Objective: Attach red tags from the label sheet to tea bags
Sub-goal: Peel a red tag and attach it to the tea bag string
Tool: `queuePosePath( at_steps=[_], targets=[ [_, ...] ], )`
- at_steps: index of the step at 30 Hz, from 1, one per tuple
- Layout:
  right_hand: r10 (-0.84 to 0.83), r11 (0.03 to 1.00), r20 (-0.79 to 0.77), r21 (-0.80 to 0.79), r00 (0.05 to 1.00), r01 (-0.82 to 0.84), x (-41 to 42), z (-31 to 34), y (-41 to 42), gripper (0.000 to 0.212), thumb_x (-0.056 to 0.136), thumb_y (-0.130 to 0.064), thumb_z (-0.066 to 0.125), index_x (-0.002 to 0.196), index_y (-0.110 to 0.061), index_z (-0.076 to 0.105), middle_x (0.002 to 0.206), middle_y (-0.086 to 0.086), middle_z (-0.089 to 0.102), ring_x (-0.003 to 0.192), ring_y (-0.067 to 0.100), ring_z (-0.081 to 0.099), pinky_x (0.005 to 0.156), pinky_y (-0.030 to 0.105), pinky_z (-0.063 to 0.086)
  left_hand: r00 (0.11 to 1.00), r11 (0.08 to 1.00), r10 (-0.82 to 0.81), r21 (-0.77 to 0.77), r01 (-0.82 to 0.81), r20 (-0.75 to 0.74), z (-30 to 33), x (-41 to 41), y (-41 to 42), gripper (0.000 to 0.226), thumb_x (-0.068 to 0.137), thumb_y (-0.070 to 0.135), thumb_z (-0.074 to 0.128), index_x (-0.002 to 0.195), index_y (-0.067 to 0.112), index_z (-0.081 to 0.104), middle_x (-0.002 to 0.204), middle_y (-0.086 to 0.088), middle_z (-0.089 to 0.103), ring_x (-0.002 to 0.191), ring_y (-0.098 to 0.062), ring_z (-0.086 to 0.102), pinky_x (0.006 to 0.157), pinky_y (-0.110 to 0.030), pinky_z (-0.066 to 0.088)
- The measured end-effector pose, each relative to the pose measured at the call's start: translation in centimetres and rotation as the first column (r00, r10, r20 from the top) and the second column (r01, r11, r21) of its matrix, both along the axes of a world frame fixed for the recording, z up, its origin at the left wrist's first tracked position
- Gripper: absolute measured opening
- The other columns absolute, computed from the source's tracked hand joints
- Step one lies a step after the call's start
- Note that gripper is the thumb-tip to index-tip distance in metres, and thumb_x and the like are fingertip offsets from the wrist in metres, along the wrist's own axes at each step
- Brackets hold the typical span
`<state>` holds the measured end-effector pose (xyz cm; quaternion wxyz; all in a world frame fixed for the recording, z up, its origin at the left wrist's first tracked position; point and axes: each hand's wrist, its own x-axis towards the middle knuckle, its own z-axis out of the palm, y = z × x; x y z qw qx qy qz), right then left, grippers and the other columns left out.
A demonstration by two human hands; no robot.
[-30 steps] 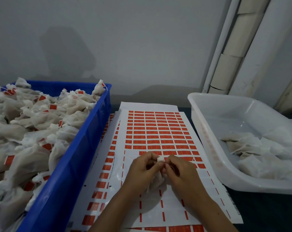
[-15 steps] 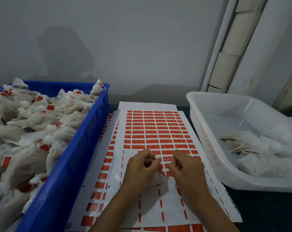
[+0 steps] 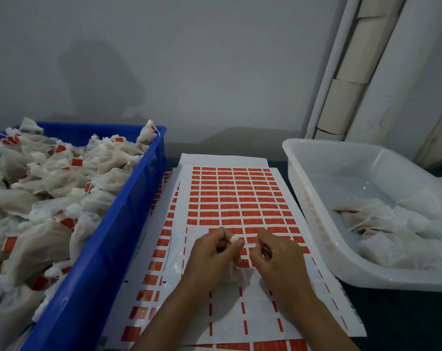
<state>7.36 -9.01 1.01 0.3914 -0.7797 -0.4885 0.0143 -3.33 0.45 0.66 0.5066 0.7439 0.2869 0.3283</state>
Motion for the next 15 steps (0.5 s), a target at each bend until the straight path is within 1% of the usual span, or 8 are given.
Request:
queuePosePath(
  at_steps=[2, 5, 9, 11, 13, 15],
  targets=[
    [-0.003, 1.000, -0.015, 0.006, 1.000, 0.003, 0.0, -0.1, 0.1, 0.004, 0.087, -0.028, 0.056, 0.084, -0.029, 0.053, 0.083, -0.016, 0.063, 0.066, 0.006, 0.061, 0.075, 0.014, 0.049, 1.000, 1.000, 0.002, 0.008, -0.002, -0.003, 0.1, -0.2, 0.1, 0.016, 0.087, 0.026, 0.059, 0.074, 0.016, 0.061, 0.060, 0.015, 0.063, 0.063, -0.001, 0.063, 0.064, -0.009, 0.050],
    [-0.009, 1.000, -0.028, 0.019, 1.000, 0.009, 0.0, -0.2, 0.2, 0.004, 0.087, -0.028, 0.057, 0.084, -0.029, 0.054, 0.085, -0.015, 0.064, 0.067, 0.006, 0.061, 0.075, 0.013, 0.049, 1.000, 1.000, 0.006, 0.011, -0.006, -0.017, 0.3, -0.4, 0.2, 0.017, 0.086, 0.026, 0.060, 0.076, 0.013, 0.063, 0.065, 0.010, 0.065, 0.064, -0.004, 0.064, 0.069, -0.014, 0.052],
    [0.008, 1.000, -0.058, 0.011, 0.998, -0.008, 0.2, -0.4, 0.2, 0.006, 0.087, -0.030, 0.055, 0.083, -0.031, 0.052, 0.078, -0.024, 0.058, 0.065, 0.003, 0.060, 0.071, 0.009, 0.046, 0.996, 1.000, 0.016, 0.007, -0.016, -0.082, 0.4, -0.6, 0.3, 0.014, 0.085, 0.028, 0.061, 0.076, 0.018, 0.062, 0.070, 0.010, 0.066, 0.068, -0.007, 0.065, 0.073, -0.016, 0.053],
    [0.037, 0.998, -0.089, -0.038, 0.995, -0.041, 0.4, -0.8, 0.2, 0.005, 0.089, -0.033, 0.052, 0.084, -0.033, 0.051, 0.080, -0.024, 0.057, 0.069, 0.003, 0.060, 0.071, 0.008, 0.045, 0.987, 1.000, 0.004, 0.027, 0.000, -0.159, 0.4, -0.9, 0.6, 0.015, 0.087, 0.029, 0.059, 0.074, 0.022, 0.059, 0.071, 0.012, 0.064, 0.068, -0.008, 0.064, 0.069, -0.015, 0.052],
    [0.066, 0.993, -0.132, -0.086, 0.989, -0.078, 0.6, -1.0, 0.1, 0.008, 0.089, -0.039, 0.048, 0.083, -0.036, 0.051, 0.085, -0.023, 0.059, 0.076, 0.001, 0.060, 0.074, 0.008, 0.045, 0.975, 0.999, 0.004, 0.053, 0.008, -0.223, 0.5, -1.2, 0.7, 0.018, 0.090, 0.031, 0.054, 0.072, 0.027, 0.054, 0.072, 0.016, 0.061, 0.068, -0.006, 0.061, 0.061, -0.009, 0.044],
    [0.093, 0.989, -0.155, -0.099, 0.984, -0.109, 0.8, -1.1, 0.1, 0.011, 0.087, -0.048, 0.043, 0.085, -0.039, 0.050, 0.090, -0.025, 0.057, 0.084, -0.002, 0.058, 0.079, 0.008, 0.044, 0.963, 0.997, 0.026, 0.076, -0.006, -0.267, 0.4, -1.7, 1.1, 0.019, 0.093, 0.034, 0.048, 0.075, 0.029, 0.052, 0.075, 0.019, 0.059, 0.071, -0.004, 0.059, 0.058, -0.005, 0.039]
  ],
)
